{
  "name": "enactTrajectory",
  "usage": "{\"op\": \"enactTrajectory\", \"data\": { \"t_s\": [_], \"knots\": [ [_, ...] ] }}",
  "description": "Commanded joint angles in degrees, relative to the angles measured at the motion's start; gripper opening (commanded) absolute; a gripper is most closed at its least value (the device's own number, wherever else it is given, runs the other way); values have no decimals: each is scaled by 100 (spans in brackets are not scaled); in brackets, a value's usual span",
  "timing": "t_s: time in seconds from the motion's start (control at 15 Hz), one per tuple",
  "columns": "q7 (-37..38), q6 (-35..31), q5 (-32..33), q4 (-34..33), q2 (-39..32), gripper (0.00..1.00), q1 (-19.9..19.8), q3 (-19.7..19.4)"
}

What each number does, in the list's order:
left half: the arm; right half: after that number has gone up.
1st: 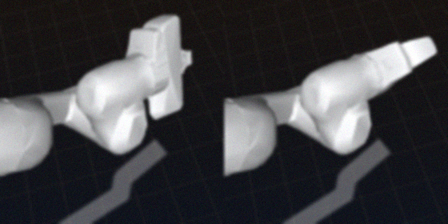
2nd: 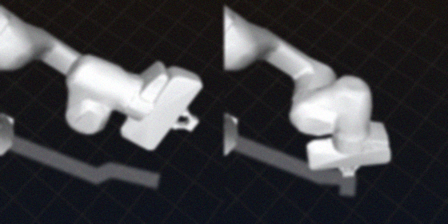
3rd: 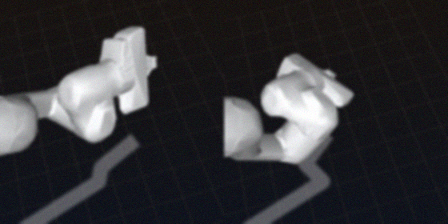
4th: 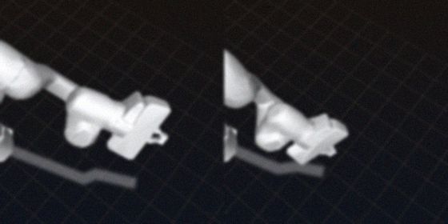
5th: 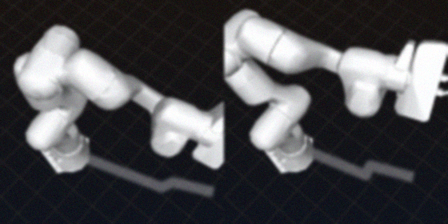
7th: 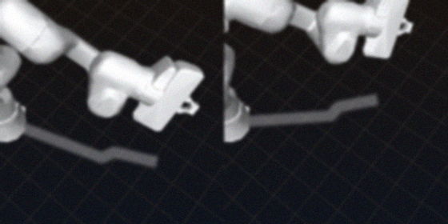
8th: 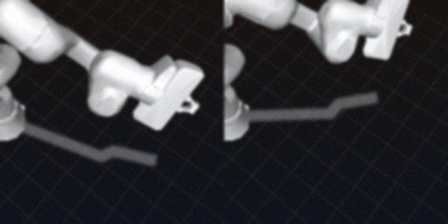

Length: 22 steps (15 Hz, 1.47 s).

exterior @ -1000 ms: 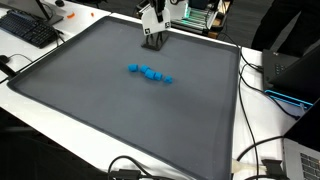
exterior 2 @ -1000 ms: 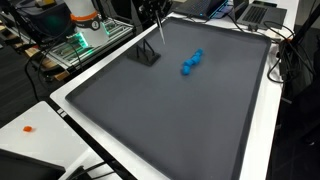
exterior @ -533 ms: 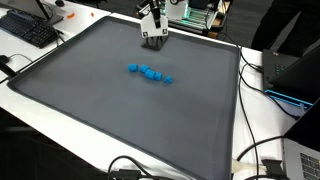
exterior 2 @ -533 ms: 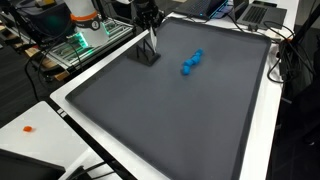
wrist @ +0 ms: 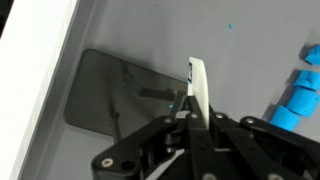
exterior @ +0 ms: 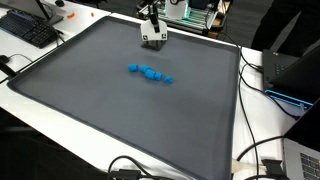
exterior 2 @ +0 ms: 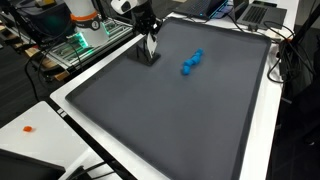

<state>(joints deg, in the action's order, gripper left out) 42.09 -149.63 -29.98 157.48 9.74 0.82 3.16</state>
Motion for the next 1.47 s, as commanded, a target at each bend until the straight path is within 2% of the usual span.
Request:
{"op": "enactTrajectory", "data": {
  "t_s": [0.0,0.67,1.4],
  "knots": [
    [209,-418,-132,-2,-297,1,34,-5],
    [960,-1033,-110,-16,-718,1,48,-25],
    [1479,-866,94,27,-578,1,-6,-59]
  ]
}}
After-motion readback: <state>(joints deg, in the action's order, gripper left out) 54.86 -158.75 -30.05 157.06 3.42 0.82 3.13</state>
